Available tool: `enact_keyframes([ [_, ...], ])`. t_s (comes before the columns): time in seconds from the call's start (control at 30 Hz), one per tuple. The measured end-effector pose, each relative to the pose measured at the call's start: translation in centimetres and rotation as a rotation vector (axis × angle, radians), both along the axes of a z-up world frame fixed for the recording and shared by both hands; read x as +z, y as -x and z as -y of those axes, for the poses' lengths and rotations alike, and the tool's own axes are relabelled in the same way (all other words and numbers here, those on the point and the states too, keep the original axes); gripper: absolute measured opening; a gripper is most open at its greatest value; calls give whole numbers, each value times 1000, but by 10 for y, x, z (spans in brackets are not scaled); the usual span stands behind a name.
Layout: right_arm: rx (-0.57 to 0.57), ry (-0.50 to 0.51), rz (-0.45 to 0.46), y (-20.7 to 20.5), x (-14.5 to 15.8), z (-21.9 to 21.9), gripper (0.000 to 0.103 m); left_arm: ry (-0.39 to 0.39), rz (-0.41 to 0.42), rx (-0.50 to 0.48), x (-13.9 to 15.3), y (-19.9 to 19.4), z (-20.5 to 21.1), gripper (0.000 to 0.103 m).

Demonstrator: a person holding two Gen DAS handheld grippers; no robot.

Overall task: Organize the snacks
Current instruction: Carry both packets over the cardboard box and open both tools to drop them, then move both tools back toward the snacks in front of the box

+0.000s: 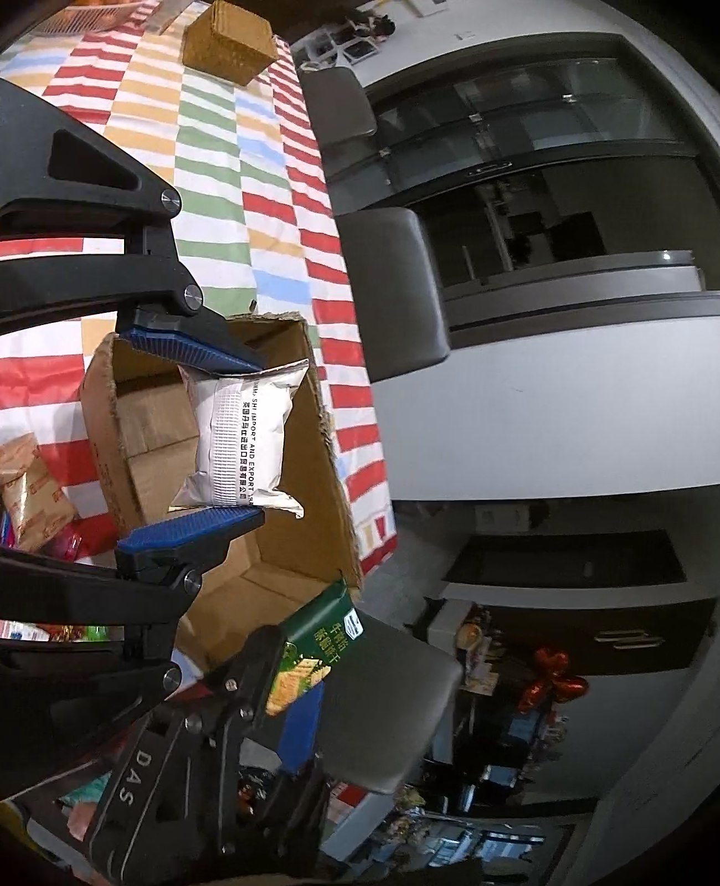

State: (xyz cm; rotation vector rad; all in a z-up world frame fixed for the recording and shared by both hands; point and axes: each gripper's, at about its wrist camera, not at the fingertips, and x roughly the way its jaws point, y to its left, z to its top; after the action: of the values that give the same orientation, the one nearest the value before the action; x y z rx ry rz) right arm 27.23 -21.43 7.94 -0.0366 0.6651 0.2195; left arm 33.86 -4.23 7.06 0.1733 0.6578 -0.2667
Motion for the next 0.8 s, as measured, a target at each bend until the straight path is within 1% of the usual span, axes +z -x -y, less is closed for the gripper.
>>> enact_keyframes([
  [0.1,-14,14,-12,-8,-7,-1,44,-16,-13,13,-9,-8,4,48],
  [0.13,-17,13,-16,-9,-9,-2,44,-18,-16,19,-11,-11,4,50],
  [0.2,-20,14,-18,-15,-10,-2,44,-22,-17,36,-13,-14,6,57],
  [0.23,-22,17,-15,-16,-9,-3,45,-24,-19,44,-14,-16,6,63],
  [0.27,-23,20,-17,-18,-9,-2,50,-24,-20,49,-15,-16,5,69],
  [0.3,-30,21,-20,-19,-8,-1,60,-25,-20,54,-14,-16,5,71],
  [0.33,-41,17,-21,-18,-8,1,62,-25,-19,57,-14,-13,4,73],
  [0.43,-40,33,-10,-12,-8,2,62,-25,-1,57,-11,-3,2,78],
  [0.5,-44,50,-2,-5,-7,1,62,-30,11,49,-8,5,-1,79],
  [0.67,-27,38,7,16,-3,2,62,-43,41,47,-2,31,-3,80],
  [0.8,-26,8,14,35,-1,2,62,-22,53,38,1,59,-10,82],
])
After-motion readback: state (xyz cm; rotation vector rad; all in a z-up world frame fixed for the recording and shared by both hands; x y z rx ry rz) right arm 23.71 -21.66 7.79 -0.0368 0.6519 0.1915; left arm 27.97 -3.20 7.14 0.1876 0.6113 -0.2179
